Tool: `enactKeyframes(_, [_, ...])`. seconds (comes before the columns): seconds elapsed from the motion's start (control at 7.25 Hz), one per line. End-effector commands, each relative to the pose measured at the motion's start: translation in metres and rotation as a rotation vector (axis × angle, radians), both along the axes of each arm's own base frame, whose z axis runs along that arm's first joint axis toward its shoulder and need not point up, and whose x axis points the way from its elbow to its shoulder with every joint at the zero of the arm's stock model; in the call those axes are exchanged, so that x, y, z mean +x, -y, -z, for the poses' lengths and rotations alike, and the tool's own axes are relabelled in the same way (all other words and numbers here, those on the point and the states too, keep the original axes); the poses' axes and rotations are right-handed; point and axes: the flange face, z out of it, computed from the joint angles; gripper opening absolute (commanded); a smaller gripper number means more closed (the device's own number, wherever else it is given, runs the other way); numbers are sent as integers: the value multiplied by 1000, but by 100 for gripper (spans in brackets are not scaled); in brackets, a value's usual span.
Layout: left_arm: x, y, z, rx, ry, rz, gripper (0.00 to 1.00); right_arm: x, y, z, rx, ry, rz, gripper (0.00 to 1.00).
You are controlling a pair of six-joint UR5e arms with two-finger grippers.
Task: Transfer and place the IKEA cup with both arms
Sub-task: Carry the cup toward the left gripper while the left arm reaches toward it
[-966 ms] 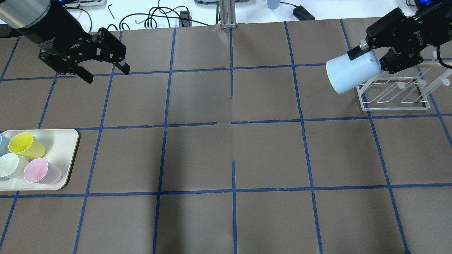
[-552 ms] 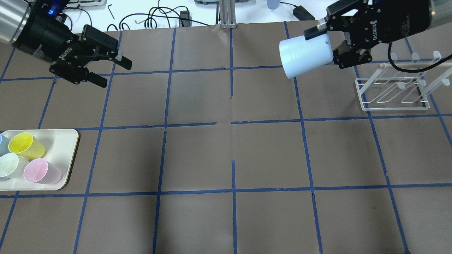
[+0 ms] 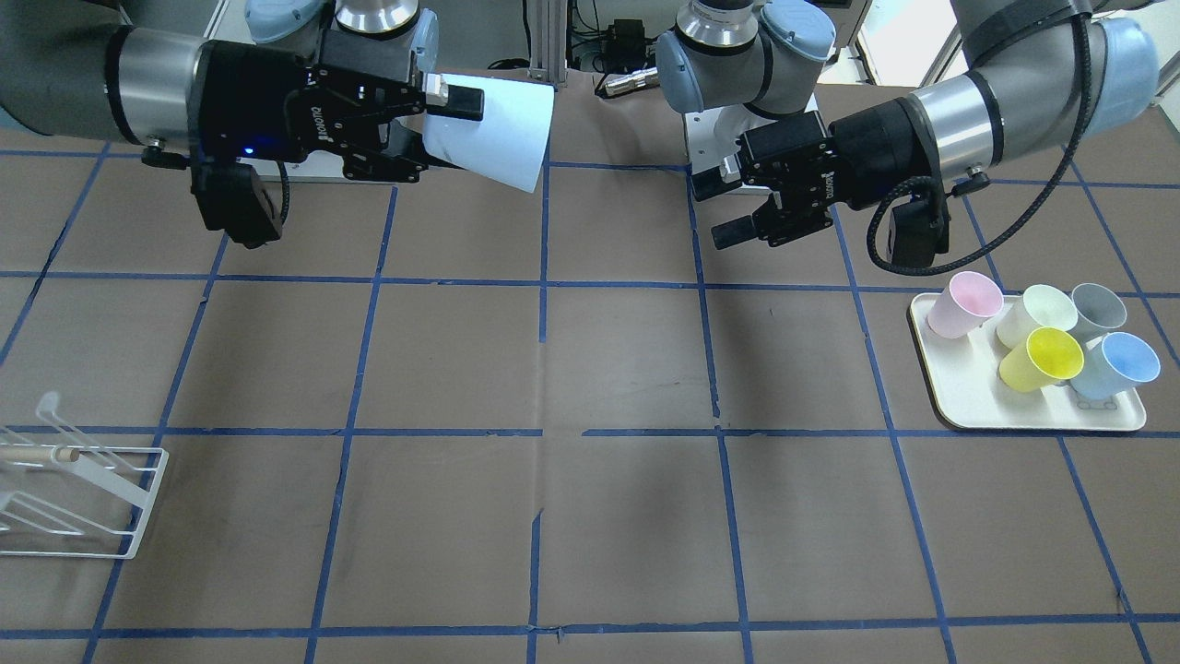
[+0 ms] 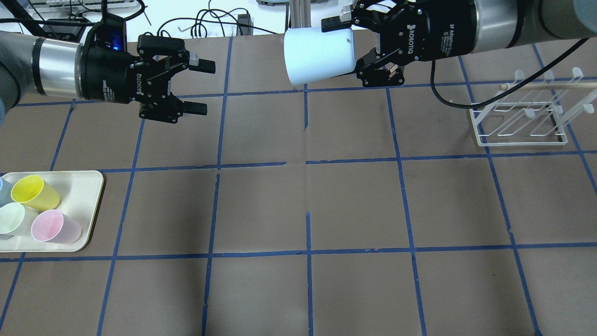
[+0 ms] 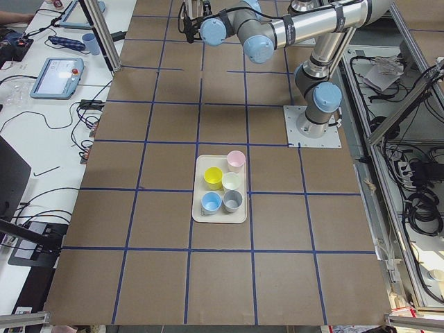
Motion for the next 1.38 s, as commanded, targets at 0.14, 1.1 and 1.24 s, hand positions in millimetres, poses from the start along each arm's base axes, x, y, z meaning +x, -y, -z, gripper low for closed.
enactKeyframes(0.14, [-42, -10, 17, 17, -222, -24, 100, 14, -4, 1, -6, 13, -14, 27])
enactKeyframes(1.1, [-106, -51, 37, 14, -416, 7, 100, 35, -10, 4, -4, 19, -53, 27])
enactKeyframes(1.24, [-106, -56, 39, 13, -416, 5, 95, 35, -9, 4, -1, 18, -52, 28])
